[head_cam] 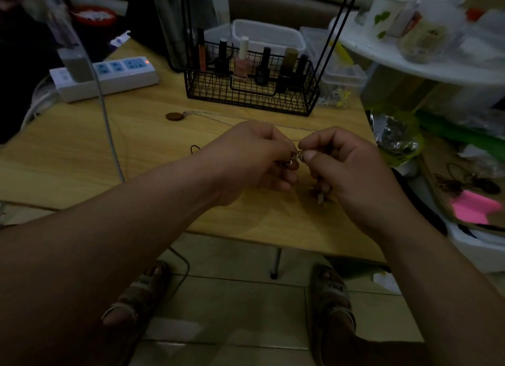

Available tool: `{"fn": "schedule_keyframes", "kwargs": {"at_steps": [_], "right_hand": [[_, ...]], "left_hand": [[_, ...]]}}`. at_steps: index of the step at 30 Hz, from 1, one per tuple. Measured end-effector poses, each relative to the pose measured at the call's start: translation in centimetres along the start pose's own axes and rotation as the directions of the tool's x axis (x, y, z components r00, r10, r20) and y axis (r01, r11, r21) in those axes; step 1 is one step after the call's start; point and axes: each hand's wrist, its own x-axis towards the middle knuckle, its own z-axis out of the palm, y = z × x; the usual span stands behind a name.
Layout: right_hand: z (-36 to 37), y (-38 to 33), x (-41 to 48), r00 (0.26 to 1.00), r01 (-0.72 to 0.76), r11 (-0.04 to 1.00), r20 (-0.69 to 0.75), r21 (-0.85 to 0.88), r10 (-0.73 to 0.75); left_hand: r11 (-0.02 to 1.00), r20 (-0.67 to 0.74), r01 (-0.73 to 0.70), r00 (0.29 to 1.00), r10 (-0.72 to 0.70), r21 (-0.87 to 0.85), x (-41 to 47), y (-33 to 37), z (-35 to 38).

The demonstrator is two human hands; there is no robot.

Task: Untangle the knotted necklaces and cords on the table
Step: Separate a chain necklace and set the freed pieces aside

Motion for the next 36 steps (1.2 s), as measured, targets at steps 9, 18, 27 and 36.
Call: {"fn": "schedule_keyframes", "kwargs": {"at_steps": [9,18,27,36], "right_hand": [[0.0,0.0,0.0,1.0,0.023,0.986,0.0,-0.166,-0.023],[0.8,0.0,-0.3,0.995,-0.003,0.998,-0.097,0.055,0.008],[1.8,0.1,0.2,0.93,-0.349,0.657,0.161,0.668,0.33],[1.1,-0.1,0.3,0.933,-0.353,0.762,0.142,0.543,0.331]], "left_hand": [[0.997,-0.049,-0.054,0.997,0.057,0.054,0.2,-0.1,0.1],[0.993,0.021,0.05,0.999,-0.048,-0.111,-0.1,0.0,0.5],[0.992,0.064,0.045,0.997,-0.038,-0.117,-0.2,-0.1,0.5],[0.994,0.019,-0.028,0.999,0.026,0.109,-0.2,-0.2,0.9]]}}
